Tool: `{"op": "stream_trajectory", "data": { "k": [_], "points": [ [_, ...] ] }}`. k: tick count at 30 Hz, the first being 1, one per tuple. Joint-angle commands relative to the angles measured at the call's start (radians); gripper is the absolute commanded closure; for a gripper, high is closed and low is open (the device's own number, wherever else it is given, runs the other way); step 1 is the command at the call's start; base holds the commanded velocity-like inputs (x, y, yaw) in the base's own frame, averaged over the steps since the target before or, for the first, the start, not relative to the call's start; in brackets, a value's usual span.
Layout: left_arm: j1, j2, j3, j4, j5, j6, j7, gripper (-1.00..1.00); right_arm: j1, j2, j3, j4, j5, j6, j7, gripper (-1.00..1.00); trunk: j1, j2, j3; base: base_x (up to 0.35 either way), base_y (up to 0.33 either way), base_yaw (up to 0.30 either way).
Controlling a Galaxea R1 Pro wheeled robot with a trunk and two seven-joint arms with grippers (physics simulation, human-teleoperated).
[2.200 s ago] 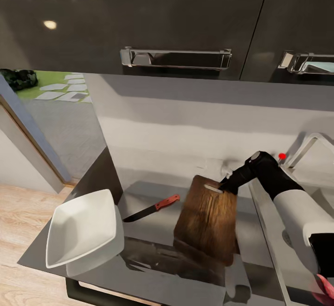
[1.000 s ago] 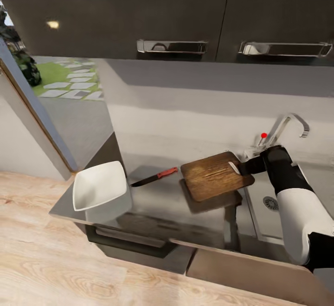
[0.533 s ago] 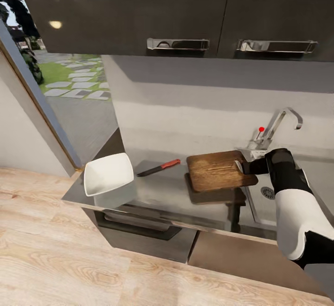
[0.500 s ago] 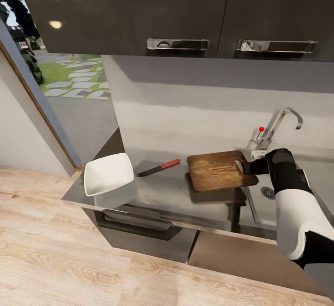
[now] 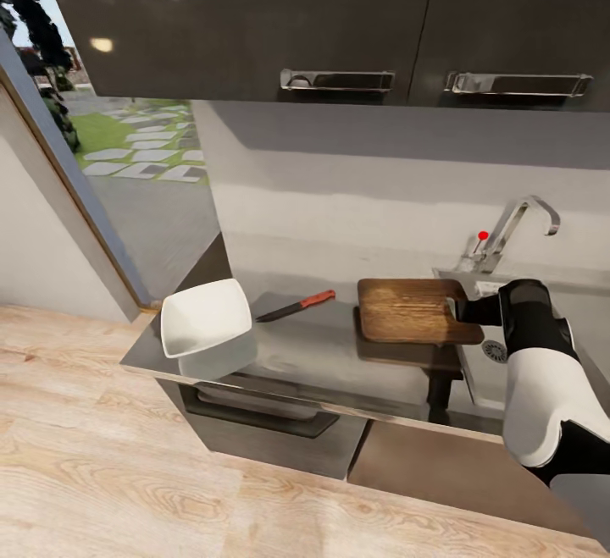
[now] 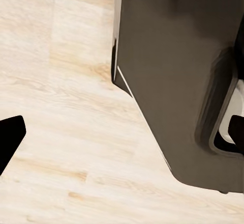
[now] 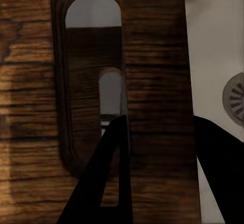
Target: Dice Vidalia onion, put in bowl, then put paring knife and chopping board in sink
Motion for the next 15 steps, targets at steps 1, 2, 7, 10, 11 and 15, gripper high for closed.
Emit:
{"op": "stream_trajectory", "data": {
  "k": [1,2,7,10,11,15],
  "points": [
    [0.0,0.0,-0.017,-0.001,0.009,-0.002,-0.001,-1.0,-0.001,0.002,-0.004,0.002,0.01,0.001,0.005,1.0,0.001,-0.002,-0.002,0.0,0.003,0.0],
    [0.0,0.0,-0.018,-0.001,0.009,-0.002,-0.001,-1.0,-0.002,0.002,-0.004,0.002,0.01,0.001,0.004,1.0,0.001,-0.002,-0.002,0.0,0.002,0.0],
    [0.0,0.0,-0.023,-0.001,0.009,-0.002,-0.001,-1.0,-0.001,0.008,-0.005,0.006,0.009,0.0,-0.016,1.0,0.001,-0.002,-0.002,-0.083,0.021,0.0],
    [0.001,0.0,-0.027,-0.001,0.009,-0.002,-0.001,-1.0,-0.002,0.013,-0.006,0.007,0.009,0.0,-0.024,1.0,0.001,-0.002,-0.002,-0.175,0.1,0.0],
    [0.0,0.0,-0.03,-0.001,0.009,-0.002,-0.001,-1.0,-0.001,0.014,-0.006,0.008,0.008,0.0,-0.028,1.0,0.001,-0.002,-0.002,-0.196,0.133,0.0],
    [0.0,0.003,-0.035,-0.001,0.009,-0.003,-0.001,-1.0,-0.002,0.016,-0.007,0.012,0.004,0.0,-0.039,1.0,0.001,-0.002,-0.002,-0.208,0.173,0.0]
  ]
}}
